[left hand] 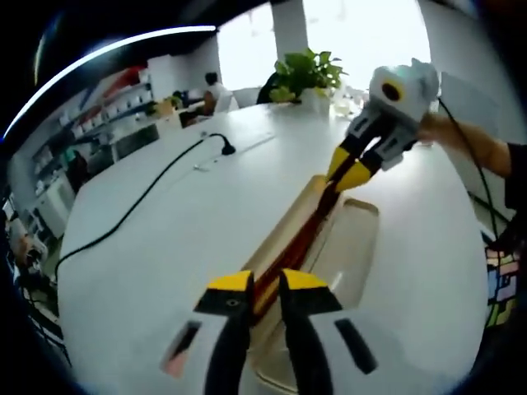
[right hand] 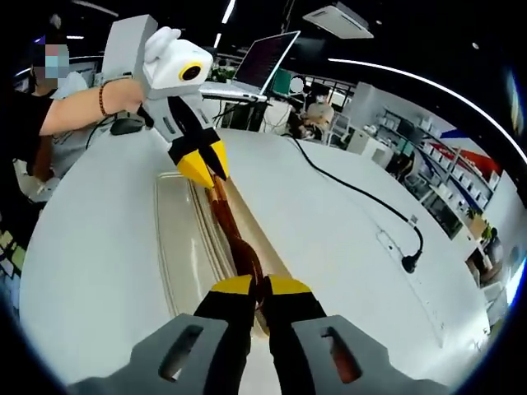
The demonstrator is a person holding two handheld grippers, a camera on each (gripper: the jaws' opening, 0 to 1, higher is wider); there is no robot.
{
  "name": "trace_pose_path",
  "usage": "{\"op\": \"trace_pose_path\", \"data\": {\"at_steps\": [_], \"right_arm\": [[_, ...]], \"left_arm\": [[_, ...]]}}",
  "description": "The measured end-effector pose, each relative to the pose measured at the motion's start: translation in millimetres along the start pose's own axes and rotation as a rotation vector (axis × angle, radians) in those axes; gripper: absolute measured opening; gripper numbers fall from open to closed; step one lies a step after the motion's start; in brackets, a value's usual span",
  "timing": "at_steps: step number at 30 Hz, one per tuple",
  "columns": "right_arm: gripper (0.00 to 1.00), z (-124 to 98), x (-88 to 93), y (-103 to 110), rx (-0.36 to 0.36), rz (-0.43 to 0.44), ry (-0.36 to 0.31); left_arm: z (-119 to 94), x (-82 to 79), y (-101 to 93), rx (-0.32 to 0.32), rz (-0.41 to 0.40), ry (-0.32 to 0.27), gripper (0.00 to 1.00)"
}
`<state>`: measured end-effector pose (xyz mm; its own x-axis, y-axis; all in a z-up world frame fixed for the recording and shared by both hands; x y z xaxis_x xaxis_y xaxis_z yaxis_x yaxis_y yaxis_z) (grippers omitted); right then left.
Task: Arrange the utensils inside the cutlery case until each visible utensil rests in its matching compartment.
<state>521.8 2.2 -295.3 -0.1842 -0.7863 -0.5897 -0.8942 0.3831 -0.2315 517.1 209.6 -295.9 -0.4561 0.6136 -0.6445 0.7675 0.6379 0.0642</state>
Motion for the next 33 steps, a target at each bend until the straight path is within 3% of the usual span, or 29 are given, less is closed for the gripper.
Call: {"op": "trace_pose_path", "data": {"at_steps": [12,20,29,33], "right_arm": [[0.03,4.9,1.7,-1.2,-0.084,0.100,0.078],[0.08,3.1,4.4,-2.7,-0.092,0.131,0.099],[0.08,-2.0,4.0,-7.6,-0.049,0.136,0.078],[0.00,-1.7,0.0,-8.5,-0.050,0.148,0.042]], "left_arm": [[3.8,3.3,-6.9,-0.010,0.005,0.004,0.13],[4.6,5.1,-6.5,-0.020,0.013,0.005,0.13],[2.5,4.5,-5.4,-0.027,0.009,-0.006,0.13],[3.7,4.4,-7.1,-0.026,0.008,-0.009,0.13]]}}
Point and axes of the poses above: the point that each gripper's makers call its tool centre point, and the gripper's own axes: z roughly forward along the fingers, y roughly to its left, x roughly out of its underside, the point moved 7 cm from there along -z, roughly backward along the fingers, and after that the axes turned 14 degrees about y, right-handed, at the moved point
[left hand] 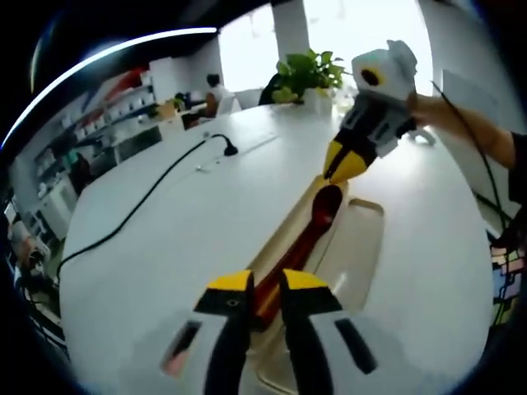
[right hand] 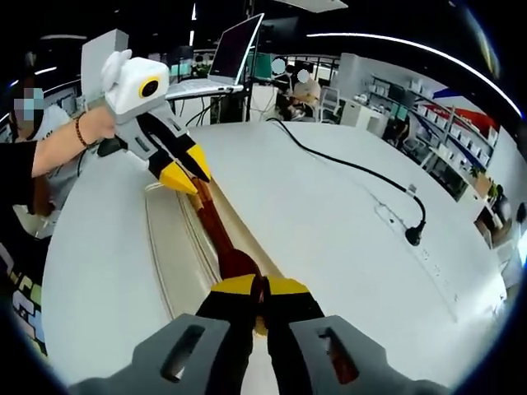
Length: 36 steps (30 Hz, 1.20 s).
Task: Arrange the utensils inside the cutlery case until each visible utensil rests in its matching compartment.
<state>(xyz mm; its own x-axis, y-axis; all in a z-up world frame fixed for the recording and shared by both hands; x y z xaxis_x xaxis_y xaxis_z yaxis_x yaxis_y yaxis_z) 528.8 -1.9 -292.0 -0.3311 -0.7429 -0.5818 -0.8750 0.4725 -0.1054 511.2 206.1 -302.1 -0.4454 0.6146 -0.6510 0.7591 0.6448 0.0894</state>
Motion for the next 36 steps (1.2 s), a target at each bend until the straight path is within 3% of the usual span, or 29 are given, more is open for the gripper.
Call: {"op": "trace_pose_path", "data": {"at_steps": [5,23,31,36], "right_arm": [[0.00,3.9,-3.6,5.4,-0.021,-0.021,-0.020],[0.00,25.4,0.3,3.3,-0.031,0.025,0.080],[0.01,21.9,-3.0,1.9,-0.034,0.033,0.063],[0.02,10.4,-5.0,3.5,-0.017,0.043,0.002]], "left_arm": [[4.3,0.0,-1.3,0.002,0.003,0.004,0.14],[2.1,-2.1,5.9,-0.038,-0.002,-0.022,0.14],[-0.1,0.1,9.7,-0.045,-0.006,-0.023,0.14],[-4.9,3.9,9.8,-0.050,-0.019,-0.038,0.14]]}}
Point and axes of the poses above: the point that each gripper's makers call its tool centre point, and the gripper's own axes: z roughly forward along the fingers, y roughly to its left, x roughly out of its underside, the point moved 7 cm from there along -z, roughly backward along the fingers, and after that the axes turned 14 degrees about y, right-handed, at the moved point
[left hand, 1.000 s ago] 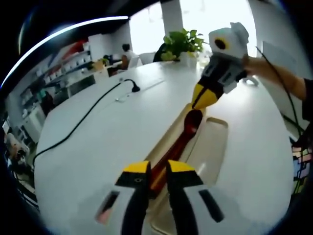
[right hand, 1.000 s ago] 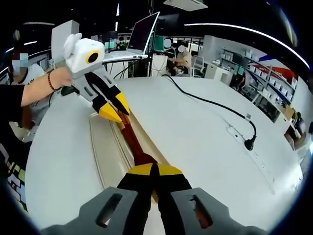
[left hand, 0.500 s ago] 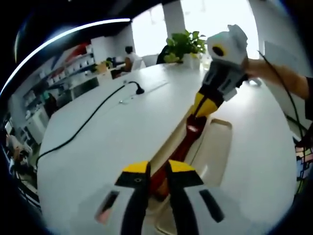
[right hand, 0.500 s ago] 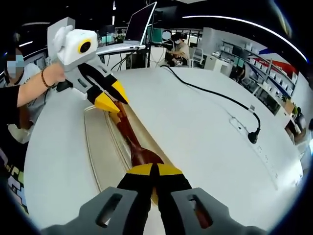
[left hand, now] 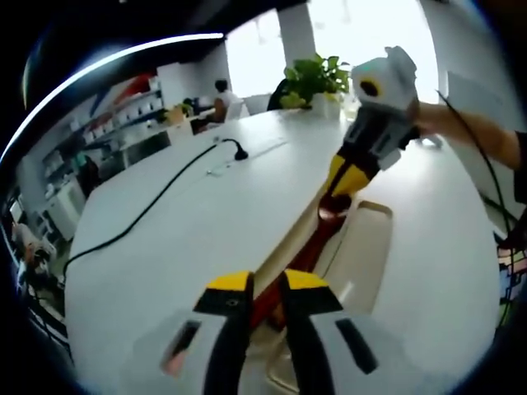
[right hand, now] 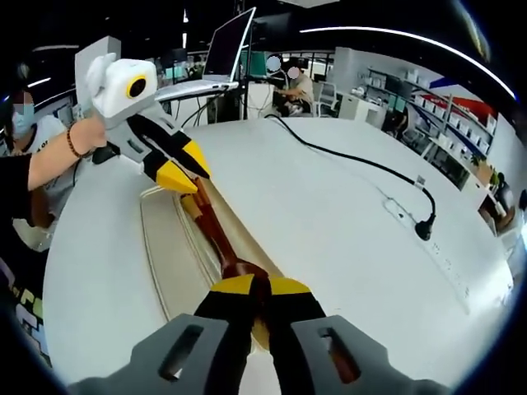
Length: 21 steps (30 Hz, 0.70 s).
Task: Arrange the utensils inside the cutlery case until each visible utensil rests in its matching compartment.
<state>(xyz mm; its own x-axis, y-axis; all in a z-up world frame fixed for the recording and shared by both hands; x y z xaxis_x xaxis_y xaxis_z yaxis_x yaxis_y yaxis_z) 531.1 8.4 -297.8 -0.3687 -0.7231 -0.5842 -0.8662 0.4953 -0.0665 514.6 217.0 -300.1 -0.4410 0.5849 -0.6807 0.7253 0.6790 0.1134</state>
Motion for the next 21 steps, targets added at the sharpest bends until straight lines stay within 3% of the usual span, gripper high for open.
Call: {"op": "trace_pose_path", "data": {"at_steps": [5,8,12,16,19,21], "right_arm": [[0.03,-6.8,6.0,1.7,0.011,0.012,-0.030],[0.03,-10.6,11.2,-0.5,0.029,0.026,-0.050],[0.03,-16.5,17.1,-4.0,0.034,0.067,-0.122],[0.03,-24.1,28.2,-4.1,0.051,0.105,-0.170],[0.04,-33.6,36.8,1.8,0.037,0.199,-0.272],[0.05,-37.1,40.7,3.1,0.029,0.210,-0.277]], "left_arm": [[-7.2,7.8,-3.4,-0.009,-0.009,-0.002,0.14],[-15.1,9.5,-2.8,-0.021,-0.016,-0.033,0.14],[-25.8,12.7,-1.6,-0.023,-0.044,-0.072,0.14],[-30.6,20.1,-3.6,-0.008,-0.063,-0.068,0.13],[-36.7,24.0,-4.3,-0.008,-0.075,-0.108,0.11],[-40.2,27.8,-5.5,0.010,-0.100,-0.115,0.11]]}}
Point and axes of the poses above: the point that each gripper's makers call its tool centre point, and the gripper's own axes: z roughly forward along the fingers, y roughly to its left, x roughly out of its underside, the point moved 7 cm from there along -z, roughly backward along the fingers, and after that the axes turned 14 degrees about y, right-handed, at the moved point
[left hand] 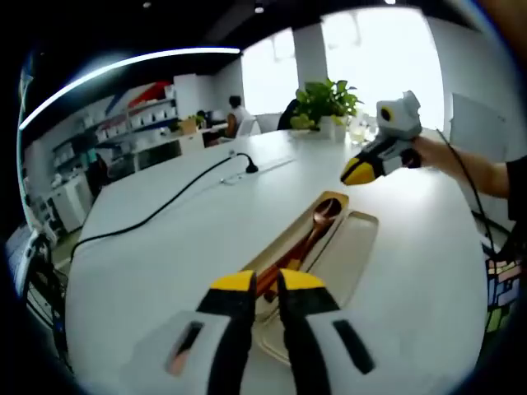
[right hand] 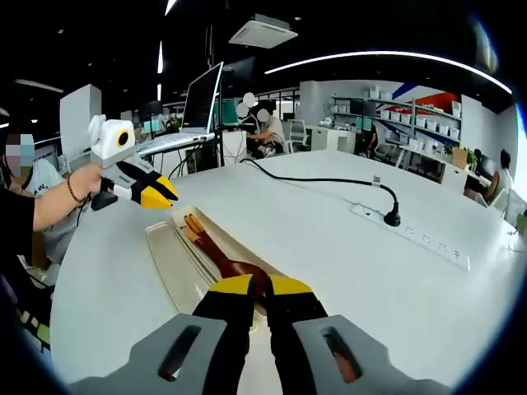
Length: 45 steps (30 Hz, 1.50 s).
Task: Arrange the utensils inside the cutlery case until each visible utensil rests in its matching compartment.
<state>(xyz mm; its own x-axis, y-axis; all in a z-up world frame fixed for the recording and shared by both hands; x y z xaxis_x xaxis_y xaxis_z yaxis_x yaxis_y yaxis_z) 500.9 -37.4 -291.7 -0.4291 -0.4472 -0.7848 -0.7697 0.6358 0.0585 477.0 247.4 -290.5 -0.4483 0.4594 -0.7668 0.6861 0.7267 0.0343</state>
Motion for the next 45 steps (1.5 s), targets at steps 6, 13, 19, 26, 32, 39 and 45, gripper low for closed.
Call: {"op": "trace_pose_path", "data": {"at_steps": [6,13,19,26,32,39,45], "right_arm": [[0.07,-12.4,9.7,7.4,-0.016,-0.001,-0.012],[0.07,-14.5,27.1,10.9,0.003,0.036,0.023],[0.10,-8.1,40.6,11.3,0.011,0.080,0.053],[0.11,-1.8,44.4,18.7,0.022,0.079,0.074],[0.11,3.2,47.0,23.1,0.034,0.106,0.096],[0.11,2.3,50.3,27.1,0.085,0.076,0.110],[0.12,5.2,53.4,30.6,0.079,0.079,0.115]], "left_arm": [[-7.5,9.6,-3.2,-0.025,0.019,-0.003,0.12],[-16.6,23.0,-1.4,-0.034,0.008,-0.003,0.12],[-19.5,35.9,3.5,-0.036,-0.012,-0.007,0.16],[-17.6,45.8,1.2,-0.019,-0.038,-0.001,0.21],[-16.7,52.4,-4.3,-0.035,-0.031,0.041,0.26],[-11.8,58.8,-13.6,0.005,-0.138,0.053,0.33],[-9.9,56.8,-10.9,0.013,-0.199,0.044,0.34]]}}
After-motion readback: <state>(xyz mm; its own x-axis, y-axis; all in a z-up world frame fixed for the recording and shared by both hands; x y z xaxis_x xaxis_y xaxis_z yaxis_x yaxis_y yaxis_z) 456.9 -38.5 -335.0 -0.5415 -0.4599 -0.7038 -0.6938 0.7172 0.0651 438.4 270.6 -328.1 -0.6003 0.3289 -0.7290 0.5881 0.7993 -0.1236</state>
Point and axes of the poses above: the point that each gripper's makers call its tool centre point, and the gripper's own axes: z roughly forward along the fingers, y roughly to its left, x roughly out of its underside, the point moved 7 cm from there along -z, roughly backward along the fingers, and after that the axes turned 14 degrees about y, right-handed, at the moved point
